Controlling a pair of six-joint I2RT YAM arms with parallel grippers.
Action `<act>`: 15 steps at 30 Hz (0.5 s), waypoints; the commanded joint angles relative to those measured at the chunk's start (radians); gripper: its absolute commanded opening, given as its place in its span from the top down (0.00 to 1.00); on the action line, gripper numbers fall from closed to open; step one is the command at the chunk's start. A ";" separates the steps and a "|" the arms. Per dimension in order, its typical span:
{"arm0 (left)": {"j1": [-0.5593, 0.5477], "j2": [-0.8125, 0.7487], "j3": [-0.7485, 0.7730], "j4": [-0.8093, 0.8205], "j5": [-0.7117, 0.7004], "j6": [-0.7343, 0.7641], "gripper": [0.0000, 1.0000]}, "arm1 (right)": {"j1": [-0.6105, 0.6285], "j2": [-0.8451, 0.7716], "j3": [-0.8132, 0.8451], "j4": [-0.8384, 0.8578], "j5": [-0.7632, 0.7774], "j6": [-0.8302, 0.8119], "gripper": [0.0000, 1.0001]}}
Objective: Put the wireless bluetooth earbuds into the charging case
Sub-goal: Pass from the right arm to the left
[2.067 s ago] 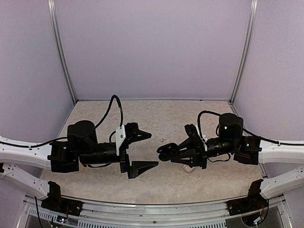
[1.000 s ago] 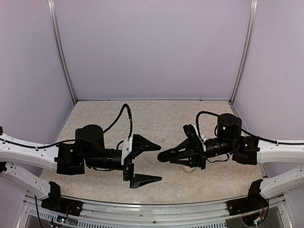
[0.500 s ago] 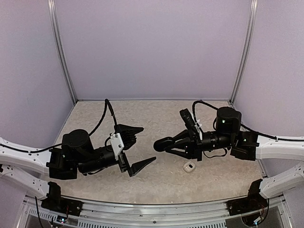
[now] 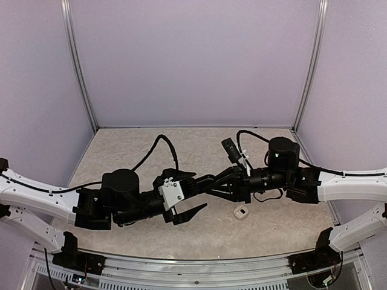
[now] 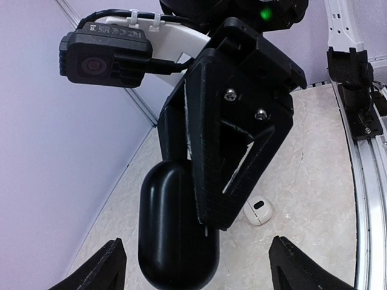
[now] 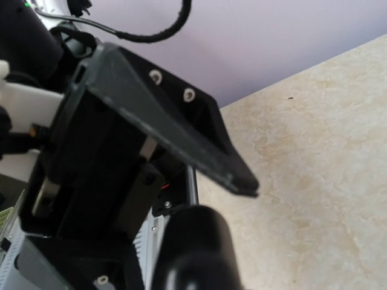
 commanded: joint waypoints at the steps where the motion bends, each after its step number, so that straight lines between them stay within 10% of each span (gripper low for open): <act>1: -0.006 0.028 0.040 -0.001 -0.031 0.027 0.24 | 0.010 0.025 -0.022 0.066 -0.023 0.026 1.00; 15: -0.006 0.086 0.076 -0.058 -0.081 0.066 0.60 | 0.015 0.049 -0.035 0.101 -0.037 0.040 1.00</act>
